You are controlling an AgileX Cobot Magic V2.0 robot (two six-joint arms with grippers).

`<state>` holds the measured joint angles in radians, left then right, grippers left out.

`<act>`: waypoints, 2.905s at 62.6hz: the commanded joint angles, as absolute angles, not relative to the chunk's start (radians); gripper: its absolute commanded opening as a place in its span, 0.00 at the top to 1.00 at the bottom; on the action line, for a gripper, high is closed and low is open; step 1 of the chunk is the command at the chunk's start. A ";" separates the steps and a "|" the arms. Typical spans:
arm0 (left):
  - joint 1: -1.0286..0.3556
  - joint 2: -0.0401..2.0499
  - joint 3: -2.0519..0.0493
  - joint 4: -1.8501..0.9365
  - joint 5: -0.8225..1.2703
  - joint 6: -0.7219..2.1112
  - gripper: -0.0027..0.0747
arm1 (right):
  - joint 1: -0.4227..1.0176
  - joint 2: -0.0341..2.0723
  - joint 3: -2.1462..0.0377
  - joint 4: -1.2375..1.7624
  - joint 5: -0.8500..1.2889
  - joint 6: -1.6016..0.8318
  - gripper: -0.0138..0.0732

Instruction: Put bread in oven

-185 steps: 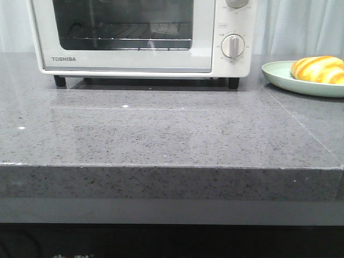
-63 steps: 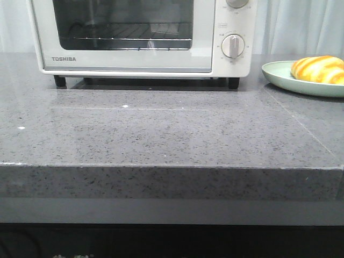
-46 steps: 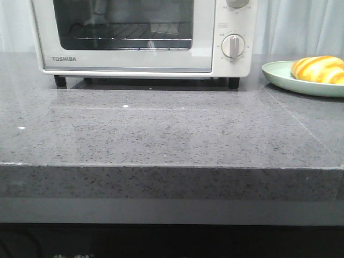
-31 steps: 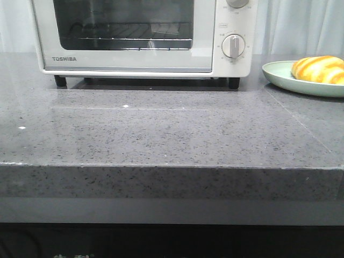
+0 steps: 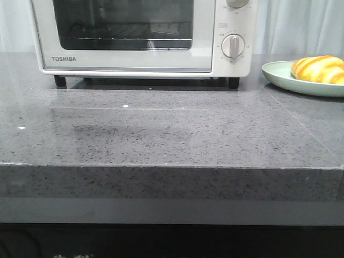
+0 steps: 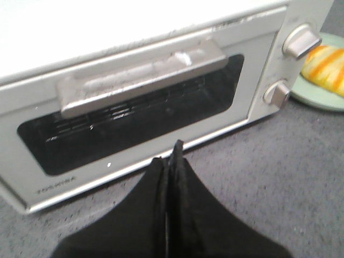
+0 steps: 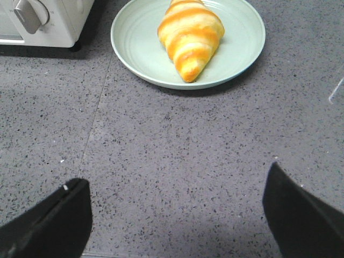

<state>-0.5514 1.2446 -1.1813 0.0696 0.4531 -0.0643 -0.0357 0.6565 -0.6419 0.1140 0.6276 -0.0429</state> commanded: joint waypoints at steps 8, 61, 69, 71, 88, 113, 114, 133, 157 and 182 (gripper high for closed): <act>-0.565 1.325 -1.272 0.058 0.228 -0.095 0.99 | -0.036 0.663 -0.675 0.108 0.560 -0.052 0.09; -0.565 1.502 -1.288 0.056 0.117 -0.093 0.99 | -0.036 0.663 -0.675 0.108 0.561 -0.052 0.09; -0.565 1.447 -1.288 0.056 0.284 -0.093 0.99 | -0.036 0.663 -0.675 0.108 0.561 -0.052 0.09; -0.565 1.430 -1.288 0.056 0.342 -0.093 0.99 | -0.036 0.663 -0.675 0.108 0.561 -0.052 0.09; -0.565 1.252 -1.288 0.056 0.618 -0.093 0.99 | -0.036 0.663 -0.675 0.108 0.563 -0.052 0.09; -0.563 0.935 -1.199 0.250 0.869 -0.187 0.99 | -0.036 0.693 -0.716 0.107 0.601 -0.034 0.09; -0.563 0.924 -1.188 0.255 0.869 -0.196 0.99 | -0.036 0.704 -0.725 0.107 0.605 -0.032 0.09; -0.563 0.780 -1.047 0.266 0.869 -0.211 0.99 | -0.077 0.939 -0.925 0.107 0.719 -0.024 0.09; -0.563 0.775 -1.046 0.262 0.871 -0.211 0.99 | -0.106 1.302 -1.230 0.114 0.825 -0.024 0.09; -0.563 0.775 -1.046 0.262 0.871 -0.211 0.99 | -0.098 1.617 -1.470 0.134 0.881 -0.056 0.09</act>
